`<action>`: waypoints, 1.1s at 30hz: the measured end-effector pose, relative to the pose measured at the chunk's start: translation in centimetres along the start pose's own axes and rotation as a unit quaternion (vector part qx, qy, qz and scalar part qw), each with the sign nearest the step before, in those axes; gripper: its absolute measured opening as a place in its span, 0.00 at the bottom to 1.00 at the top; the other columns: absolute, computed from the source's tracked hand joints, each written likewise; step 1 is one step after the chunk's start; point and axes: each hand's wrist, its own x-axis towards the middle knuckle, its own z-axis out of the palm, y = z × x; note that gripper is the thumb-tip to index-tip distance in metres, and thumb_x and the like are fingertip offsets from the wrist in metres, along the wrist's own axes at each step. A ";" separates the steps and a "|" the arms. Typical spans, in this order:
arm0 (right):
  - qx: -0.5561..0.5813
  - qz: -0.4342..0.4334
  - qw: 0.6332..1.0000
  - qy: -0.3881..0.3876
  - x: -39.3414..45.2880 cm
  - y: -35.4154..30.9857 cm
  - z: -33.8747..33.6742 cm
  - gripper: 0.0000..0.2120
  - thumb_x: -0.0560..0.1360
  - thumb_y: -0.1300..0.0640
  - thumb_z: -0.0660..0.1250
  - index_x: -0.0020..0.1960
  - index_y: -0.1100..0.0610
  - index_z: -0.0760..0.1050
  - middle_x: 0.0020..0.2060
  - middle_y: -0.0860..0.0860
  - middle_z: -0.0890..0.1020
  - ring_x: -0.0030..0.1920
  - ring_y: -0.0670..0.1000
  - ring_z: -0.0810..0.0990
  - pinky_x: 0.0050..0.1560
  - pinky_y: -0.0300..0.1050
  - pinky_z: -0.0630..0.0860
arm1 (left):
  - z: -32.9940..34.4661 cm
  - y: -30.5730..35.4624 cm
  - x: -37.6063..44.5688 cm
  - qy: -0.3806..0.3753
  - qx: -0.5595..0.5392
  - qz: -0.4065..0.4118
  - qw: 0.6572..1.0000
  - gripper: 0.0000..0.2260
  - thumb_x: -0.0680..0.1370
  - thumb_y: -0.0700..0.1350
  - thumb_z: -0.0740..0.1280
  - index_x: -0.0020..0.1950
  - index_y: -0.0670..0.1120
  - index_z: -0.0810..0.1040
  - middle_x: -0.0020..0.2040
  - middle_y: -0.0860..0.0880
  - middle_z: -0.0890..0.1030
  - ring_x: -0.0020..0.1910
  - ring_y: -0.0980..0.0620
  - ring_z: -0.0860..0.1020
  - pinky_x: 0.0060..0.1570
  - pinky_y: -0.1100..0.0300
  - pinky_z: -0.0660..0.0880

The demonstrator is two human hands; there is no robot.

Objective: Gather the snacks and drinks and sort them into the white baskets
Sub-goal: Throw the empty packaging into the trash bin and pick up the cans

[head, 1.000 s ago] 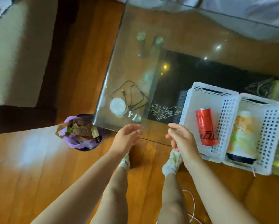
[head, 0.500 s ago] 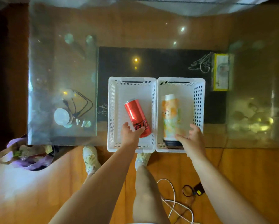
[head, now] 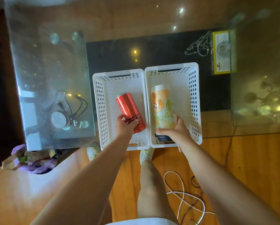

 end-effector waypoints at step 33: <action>-0.121 -0.002 0.961 -0.247 -17.5 -8.4 32.6 0.29 0.69 0.48 0.71 0.67 0.54 0.68 0.60 0.54 0.77 0.59 0.55 0.77 0.59 0.56 0.76 | -37.8 -20.2 -7.2 0.109 -0.520 -0.134 0.837 0.18 0.75 0.47 0.65 0.63 0.44 0.71 0.48 0.44 0.81 0.42 0.49 0.81 0.35 0.57 0.77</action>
